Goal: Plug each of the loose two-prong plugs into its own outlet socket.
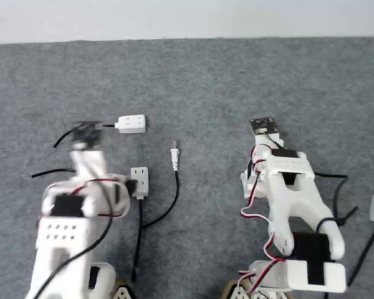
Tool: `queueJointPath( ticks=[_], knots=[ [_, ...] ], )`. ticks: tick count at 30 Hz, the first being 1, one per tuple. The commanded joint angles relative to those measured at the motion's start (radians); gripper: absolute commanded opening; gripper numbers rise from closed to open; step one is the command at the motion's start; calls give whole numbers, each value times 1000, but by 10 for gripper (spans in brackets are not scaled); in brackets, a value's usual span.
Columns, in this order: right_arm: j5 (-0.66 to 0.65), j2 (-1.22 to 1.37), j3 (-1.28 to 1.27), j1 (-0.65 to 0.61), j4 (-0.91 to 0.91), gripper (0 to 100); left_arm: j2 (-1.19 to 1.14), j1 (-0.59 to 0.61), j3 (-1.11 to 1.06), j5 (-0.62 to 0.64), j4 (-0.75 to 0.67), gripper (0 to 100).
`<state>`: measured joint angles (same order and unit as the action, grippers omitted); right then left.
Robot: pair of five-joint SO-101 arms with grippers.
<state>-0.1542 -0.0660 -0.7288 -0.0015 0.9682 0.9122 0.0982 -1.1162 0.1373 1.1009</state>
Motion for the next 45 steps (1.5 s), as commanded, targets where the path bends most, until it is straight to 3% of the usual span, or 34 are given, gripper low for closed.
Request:
queueJointPath(
  ticks=[1, 7, 13, 19, 24, 27, 33, 40, 45],
  knots=[
    [35, -56, 15, -130, 13, 9, 92, 123, -65, -15, -84, 269],
    [98, -183, 15, -363, -36, 9, 100, 235, -125, -152, -124, 269],
    [169, -208, 81, -526, -142, 9, 100, 293, -171, -169, -252, 269],
    [169, -145, 133, -604, -302, 8, 100, 295, -173, -169, -262, 269],
    [124, 58, 262, -595, -303, 8, 100, 296, -173, -169, -264, 269],
    [-25, 166, 351, -588, -199, 9, 100, 296, -173, -172, -264, 269],
    [-729, 196, 488, -662, 346, 61, 100, 296, -173, -175, -265, 269],
    [-1005, 206, 496, -670, 377, 307, 100, 296, -180, -175, -285, 269],
    [-1106, 206, 516, -688, 386, 313, 101, 298, -199, -176, -327, 269]
  ],
)
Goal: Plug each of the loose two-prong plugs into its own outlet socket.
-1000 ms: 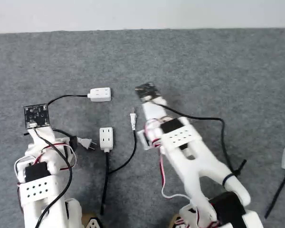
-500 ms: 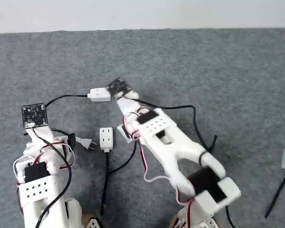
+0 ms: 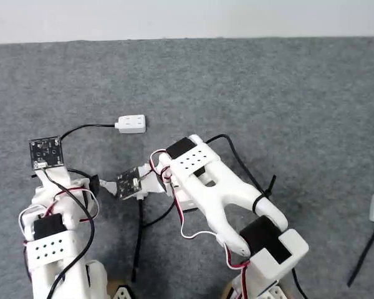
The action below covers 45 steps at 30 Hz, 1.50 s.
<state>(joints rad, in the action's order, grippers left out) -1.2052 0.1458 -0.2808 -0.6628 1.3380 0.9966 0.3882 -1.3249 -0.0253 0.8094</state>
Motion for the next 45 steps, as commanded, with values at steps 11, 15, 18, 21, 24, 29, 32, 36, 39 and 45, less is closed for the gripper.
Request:
queueJointPath(
  ticks=[11, 15, 18, 21, 24, 29, 32, 36, 39, 45],
  knots=[
    [-114, -4, -137, -107, -174, 252, 17, 49, 12, -14, -61, 269],
    [-114, -4, -196, -70, -263, 76, 17, 49, 10, -14, -61, 269],
    [-110, -4, -196, -56, -277, 9, 17, 49, 10, -17, -61, 269],
    [-107, -4, -196, -42, -271, 9, 17, 49, 8, -51, -61, 269],
    [-25, -22, -190, -18, -268, 9, 17, 49, 8, -52, -61, 269],
    [396, -154, -89, 35, -226, 8, 17, 49, 8, -54, -61, 269],
    [723, -257, -46, 65, -194, 8, 17, 49, 8, -54, -61, 269],
    [1103, -338, -21, 145, -128, 8, 17, 49, 8, -54, -61, 269],
    [1252, -343, -23, 193, -102, 8, 17, 49, 8, -54, -60, 269],
    [1289, -278, -20, 294, -209, 8, 17, 49, 7, -54, -58, 269]
  ],
)
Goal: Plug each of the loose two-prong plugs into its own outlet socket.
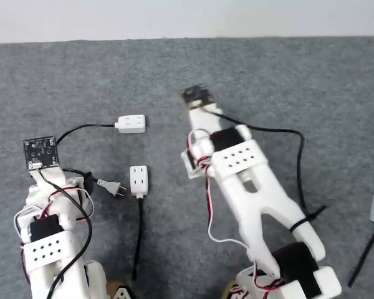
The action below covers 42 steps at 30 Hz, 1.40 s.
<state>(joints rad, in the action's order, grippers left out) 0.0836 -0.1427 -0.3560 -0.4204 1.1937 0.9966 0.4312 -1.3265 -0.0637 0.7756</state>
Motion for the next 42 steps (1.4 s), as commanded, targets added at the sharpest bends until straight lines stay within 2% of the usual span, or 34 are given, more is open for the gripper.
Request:
queueJointPath(
  ticks=[1, 6, 10, 12, 15, 18, 21, 28, 32, 36, 42],
  knots=[
    [-28, 39, 55, 67, -114, 10, 17, 6, 8, -15, -25, 269],
    [-281, 225, 71, 113, -372, 13, 17, 6, 8, -15, -25, 269],
    [-482, 363, 160, 110, -407, 64, 17, 6, 8, -15, -25, 269],
    [-511, 412, 209, 114, -387, 133, 17, 6, 8, -15, -25, 269],
    [-517, 418, 307, 116, -243, 200, 17, 6, 8, -15, -25, 269],
    [-566, 384, 400, 133, -71, 179, 17, 6, 8, -15, -25, 269],
    [-654, 369, 410, 163, 1, 137, 17, 6, 8, -15, -25, 269],
    [-884, 426, 267, 185, -25, 124, 17, 2, -1, -17, -29, 269],
    [-936, 440, 227, 239, -107, 123, 21, 2, -2, -17, -29, 269],
    [-1022, 444, 212, 272, -107, 122, 23, 2, -2, -17, -29, 269],
    [-1142, 438, 127, 282, -196, 122, 23, 0, -2, -57, -29, 269]
  ],
)
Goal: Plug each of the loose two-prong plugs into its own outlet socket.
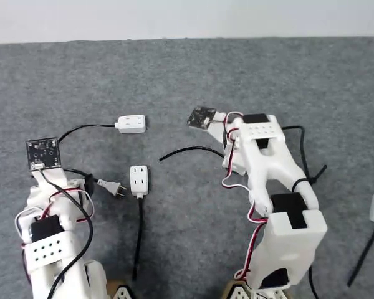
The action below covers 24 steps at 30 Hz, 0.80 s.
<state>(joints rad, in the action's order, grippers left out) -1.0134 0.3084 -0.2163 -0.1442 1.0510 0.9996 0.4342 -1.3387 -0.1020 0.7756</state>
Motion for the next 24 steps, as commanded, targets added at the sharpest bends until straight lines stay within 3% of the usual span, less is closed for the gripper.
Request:
queueJointPath(
  ticks=[1, 8, 12, 14, 17, 21, 24],
  knots=[
    [-49, -15, -26, 2, -76, 122, 20, -3, 10, -18, -29, 269],
    [-49, -13, -52, -13, -182, 114, 20, -3, 8, -18, -29, 269],
    [-46, -4, -66, -10, -294, 0, 20, -3, 8, -18, -29, 269],
    [-46, -13, -95, -10, -329, 9, 20, -3, 8, -18, -29, 269],
    [-37, -19, -91, -27, -259, 9, 20, -3, 8, -18, -29, 269],
    [112, -48, -11, -74, -64, 8, 20, -3, 8, -20, -29, 269],
    [127, -56, 31, -71, -36, 8, 20, -3, 8, -20, -29, 269]
  ],
)
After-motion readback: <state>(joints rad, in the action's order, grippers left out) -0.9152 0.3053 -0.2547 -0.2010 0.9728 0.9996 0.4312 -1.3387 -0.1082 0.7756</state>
